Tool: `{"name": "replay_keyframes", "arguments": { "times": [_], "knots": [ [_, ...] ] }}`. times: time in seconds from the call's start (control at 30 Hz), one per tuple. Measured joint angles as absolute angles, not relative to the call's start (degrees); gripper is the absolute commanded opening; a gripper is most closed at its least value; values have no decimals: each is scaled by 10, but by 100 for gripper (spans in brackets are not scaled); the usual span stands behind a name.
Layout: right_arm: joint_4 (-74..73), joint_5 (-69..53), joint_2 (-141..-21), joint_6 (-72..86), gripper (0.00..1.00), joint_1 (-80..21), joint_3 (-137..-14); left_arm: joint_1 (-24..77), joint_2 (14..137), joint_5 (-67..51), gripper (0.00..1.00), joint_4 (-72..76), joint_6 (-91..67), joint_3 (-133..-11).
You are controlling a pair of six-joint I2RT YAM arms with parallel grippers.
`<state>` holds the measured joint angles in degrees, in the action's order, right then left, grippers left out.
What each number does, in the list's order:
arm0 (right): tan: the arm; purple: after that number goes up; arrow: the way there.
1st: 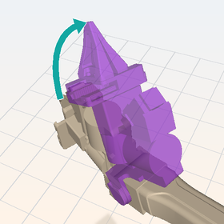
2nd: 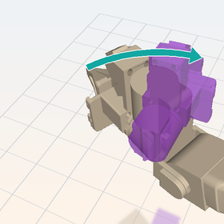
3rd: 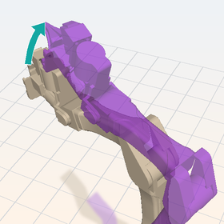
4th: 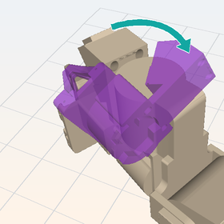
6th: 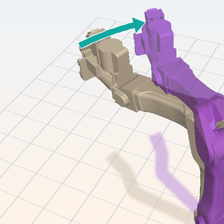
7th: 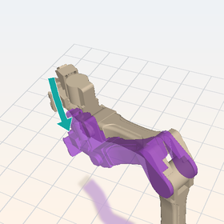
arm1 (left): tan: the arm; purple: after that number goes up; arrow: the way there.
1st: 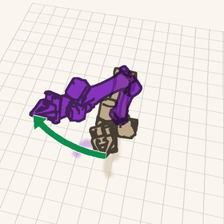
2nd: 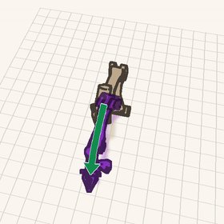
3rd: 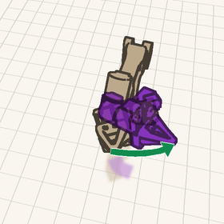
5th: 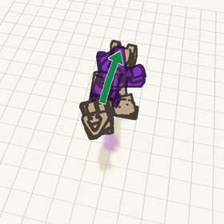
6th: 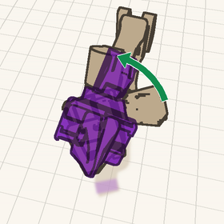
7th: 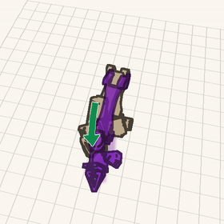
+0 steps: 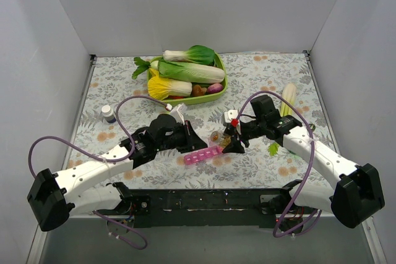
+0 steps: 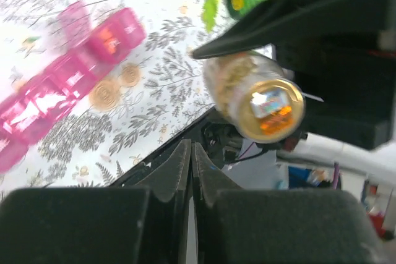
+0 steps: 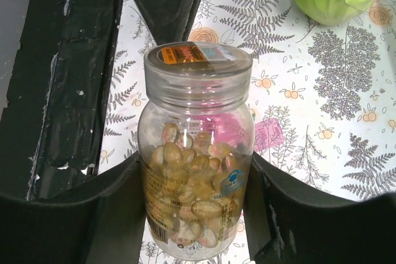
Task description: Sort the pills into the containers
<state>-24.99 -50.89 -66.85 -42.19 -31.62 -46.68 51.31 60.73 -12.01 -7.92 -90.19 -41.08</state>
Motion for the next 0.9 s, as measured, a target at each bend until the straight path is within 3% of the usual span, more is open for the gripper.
{"name": "replay_keyframes", "arguments": {
  "times": [0.1,0.13,0.17,0.2,0.23,0.3,0.6,0.9],
  "knots": [
    [-247,-502,-668,-422,1,-316,-467,511,603,-83,0,-133,-979,-413],
    [-246,-500,-668,-422,1,-316,-467,511,601,-76,7,-144,-992,-413],
    [-245,-498,-668,-422,1,-316,-467,511,599,-71,22,-149,-995,-413],
    [-244,-497,-668,-422,1,-316,-467,511,595,-72,62,-148,-990,-413],
    [-243,-495,-668,-422,1,-316,-467,510,590,-80,79,-141,-964,-413],
    [-242,-495,-668,-422,1,-316,-467,510,569,-112,96,-111,-900,-409],
    [-242,-508,-672,-426,1,-316,-467,510,464,-250,98,-15,-496,-375],
    [-243,-528,-677,-440,1,-316,-467,510,581,-262,98,24,-253,-387]
  ]
}}
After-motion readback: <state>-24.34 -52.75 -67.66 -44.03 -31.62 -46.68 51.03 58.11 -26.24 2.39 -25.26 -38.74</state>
